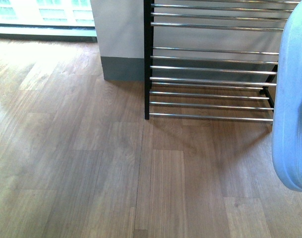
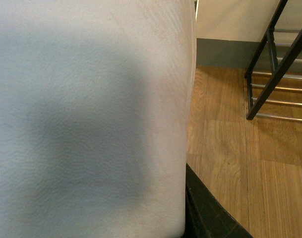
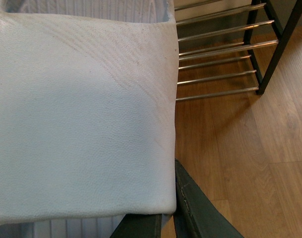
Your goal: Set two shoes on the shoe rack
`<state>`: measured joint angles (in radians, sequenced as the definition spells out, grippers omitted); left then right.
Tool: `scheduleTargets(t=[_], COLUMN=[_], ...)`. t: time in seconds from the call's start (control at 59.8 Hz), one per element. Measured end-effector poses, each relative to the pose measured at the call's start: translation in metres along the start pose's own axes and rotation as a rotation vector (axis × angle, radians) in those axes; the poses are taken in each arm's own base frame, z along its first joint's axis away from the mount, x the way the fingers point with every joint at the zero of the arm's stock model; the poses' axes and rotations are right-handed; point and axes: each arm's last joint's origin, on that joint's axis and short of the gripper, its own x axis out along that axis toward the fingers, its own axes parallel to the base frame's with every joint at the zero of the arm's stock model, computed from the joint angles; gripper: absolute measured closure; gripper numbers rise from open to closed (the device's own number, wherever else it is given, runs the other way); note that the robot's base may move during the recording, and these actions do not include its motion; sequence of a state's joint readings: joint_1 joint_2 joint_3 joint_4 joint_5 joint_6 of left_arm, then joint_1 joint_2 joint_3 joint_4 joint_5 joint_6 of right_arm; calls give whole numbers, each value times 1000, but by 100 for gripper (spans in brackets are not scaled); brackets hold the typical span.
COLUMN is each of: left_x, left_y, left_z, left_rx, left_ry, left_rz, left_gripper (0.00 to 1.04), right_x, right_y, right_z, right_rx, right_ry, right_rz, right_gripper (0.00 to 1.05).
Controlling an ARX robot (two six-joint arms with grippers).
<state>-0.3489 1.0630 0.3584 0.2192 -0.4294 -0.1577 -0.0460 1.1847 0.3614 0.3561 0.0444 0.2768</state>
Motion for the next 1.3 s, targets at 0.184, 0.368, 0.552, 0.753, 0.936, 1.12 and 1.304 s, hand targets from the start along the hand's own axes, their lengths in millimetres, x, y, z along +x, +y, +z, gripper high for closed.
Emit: scheduleTargets(t=[0.184,0.368,0.552,0.753,0.936,1.12,1.304], left_x=[0,0,0,0,0,0,0], left_y=[0,0,0,0,0,0,0], left_z=[0,0,0,0,0,-1,-1], left_rx=[2,2,2,2,4,6,6], left_ry=[1,0,0,0,3,3,3], left_rz=[0,-2,-2,-1,-2,-1,-1], left_gripper=[103,103,103,103,103,103,103], right_x=[0,0,0,0,0,0,0], right_y=[0,0,0,0,0,0,0], right_z=[0,0,0,0,-1,-1,-1], right_rx=[-1,-1,-1,-1,-1,-1,-1], right_ry=[1,2,2,2,3,3,3], right_rz=[2,4,4,4,0,1,0], right_gripper=[103,103,103,103,103,103,103])
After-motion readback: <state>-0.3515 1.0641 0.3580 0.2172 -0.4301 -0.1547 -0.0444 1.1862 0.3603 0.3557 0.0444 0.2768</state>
